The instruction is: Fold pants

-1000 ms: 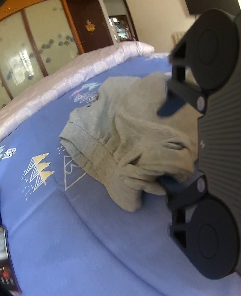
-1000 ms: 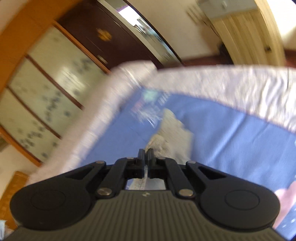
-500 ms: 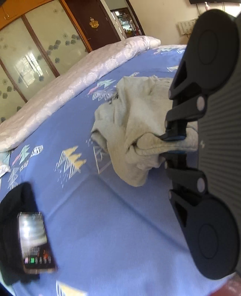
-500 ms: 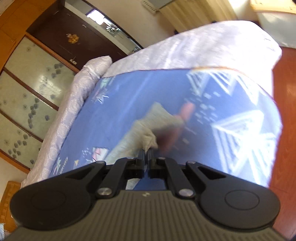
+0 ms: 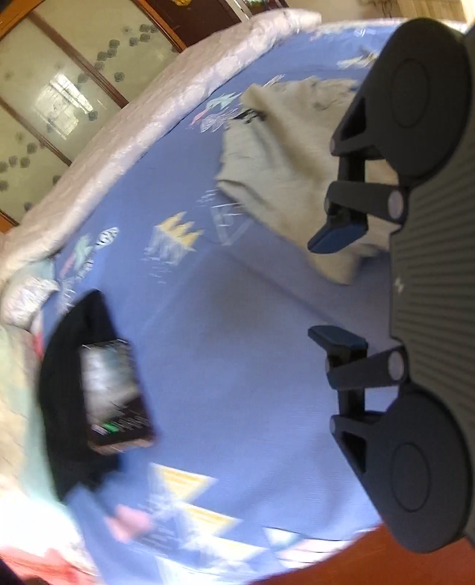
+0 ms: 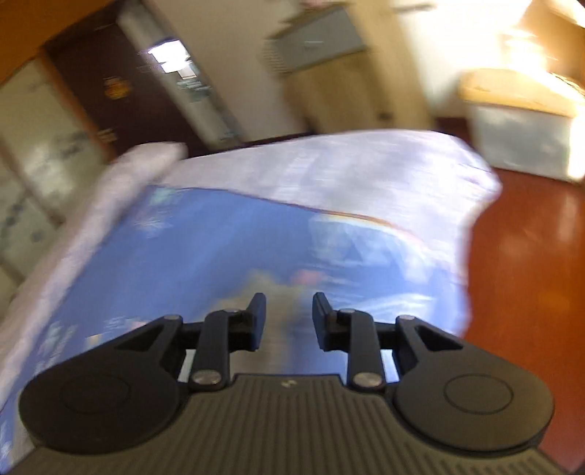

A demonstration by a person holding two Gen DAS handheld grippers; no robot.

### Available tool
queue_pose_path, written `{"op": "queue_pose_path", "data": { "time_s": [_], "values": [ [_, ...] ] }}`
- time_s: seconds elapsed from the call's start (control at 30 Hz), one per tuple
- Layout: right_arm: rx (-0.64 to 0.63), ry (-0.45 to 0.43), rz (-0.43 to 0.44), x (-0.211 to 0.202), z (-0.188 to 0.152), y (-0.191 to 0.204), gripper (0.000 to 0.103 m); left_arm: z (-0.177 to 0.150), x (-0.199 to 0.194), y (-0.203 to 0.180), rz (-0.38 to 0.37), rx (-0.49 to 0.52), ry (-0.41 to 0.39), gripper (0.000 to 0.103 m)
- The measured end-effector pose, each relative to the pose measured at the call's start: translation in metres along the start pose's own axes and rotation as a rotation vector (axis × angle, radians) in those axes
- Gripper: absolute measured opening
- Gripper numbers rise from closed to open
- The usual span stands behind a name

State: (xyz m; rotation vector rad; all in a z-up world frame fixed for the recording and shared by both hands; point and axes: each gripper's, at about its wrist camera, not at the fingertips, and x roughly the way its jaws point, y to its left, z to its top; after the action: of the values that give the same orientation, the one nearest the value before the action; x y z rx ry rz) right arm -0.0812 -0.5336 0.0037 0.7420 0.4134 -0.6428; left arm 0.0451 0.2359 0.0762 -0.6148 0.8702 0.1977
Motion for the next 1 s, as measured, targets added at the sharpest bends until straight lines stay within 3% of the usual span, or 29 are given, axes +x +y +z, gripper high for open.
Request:
{"op": "queue_pose_path", "data": {
  "time_s": [0.17,0.23,0.3,0.43,0.47,0.53,0.57,0.6,0.63,0.67,0.8,0.9,1.0],
  "values": [
    [-0.126,0.221,0.364,0.049,-0.009,0.122,0.031,0.043,0.056,-0.068,-0.01,0.198,-0.07,0.063],
    [-0.185,0.337,0.471,0.077,-0.031,0.179,0.031,0.053,0.09,-0.101,-0.049,0.263,-0.047,0.073],
    [-0.254,0.45,0.567,0.106,-0.067,0.235,0.031,0.06,0.126,-0.134,-0.042,0.311,-0.047,0.09],
    [-0.363,0.611,0.592,0.164,-0.133,0.305,0.032,0.057,0.179,-0.17,-0.042,0.384,0.006,0.095],
    [-0.365,0.639,0.596,0.182,-0.143,0.316,0.033,0.055,0.189,-0.176,-0.036,0.388,0.017,0.094],
    [-0.367,0.676,0.589,0.203,-0.159,0.331,0.037,0.052,0.204,-0.178,-0.035,0.385,0.042,0.076],
    [-0.378,0.692,0.587,0.207,-0.168,0.335,0.038,0.051,0.211,-0.179,-0.036,0.381,0.069,0.053],
    [-0.397,0.707,0.58,0.209,-0.175,0.34,0.037,0.05,0.217,-0.178,-0.04,0.37,0.099,0.042],
    [-0.424,0.72,0.578,0.203,-0.18,0.341,0.024,0.05,0.219,-0.177,-0.047,0.356,0.111,0.039],
    [-0.463,0.716,0.58,0.2,-0.182,0.342,0.014,0.05,0.218,-0.176,-0.059,0.343,0.109,0.035],
    [-0.665,0.602,0.527,0.183,-0.166,0.358,0.009,0.059,0.185,-0.168,-0.131,0.304,0.086,0.029],
    [-0.878,0.376,0.453,0.161,-0.133,0.368,0.008,0.071,0.146,-0.156,-0.195,0.244,0.055,0.028],
    [-1.084,0.024,0.331,0.128,-0.09,0.367,0.008,0.076,0.107,-0.141,-0.245,0.219,0.015,0.028]
  ]
}}
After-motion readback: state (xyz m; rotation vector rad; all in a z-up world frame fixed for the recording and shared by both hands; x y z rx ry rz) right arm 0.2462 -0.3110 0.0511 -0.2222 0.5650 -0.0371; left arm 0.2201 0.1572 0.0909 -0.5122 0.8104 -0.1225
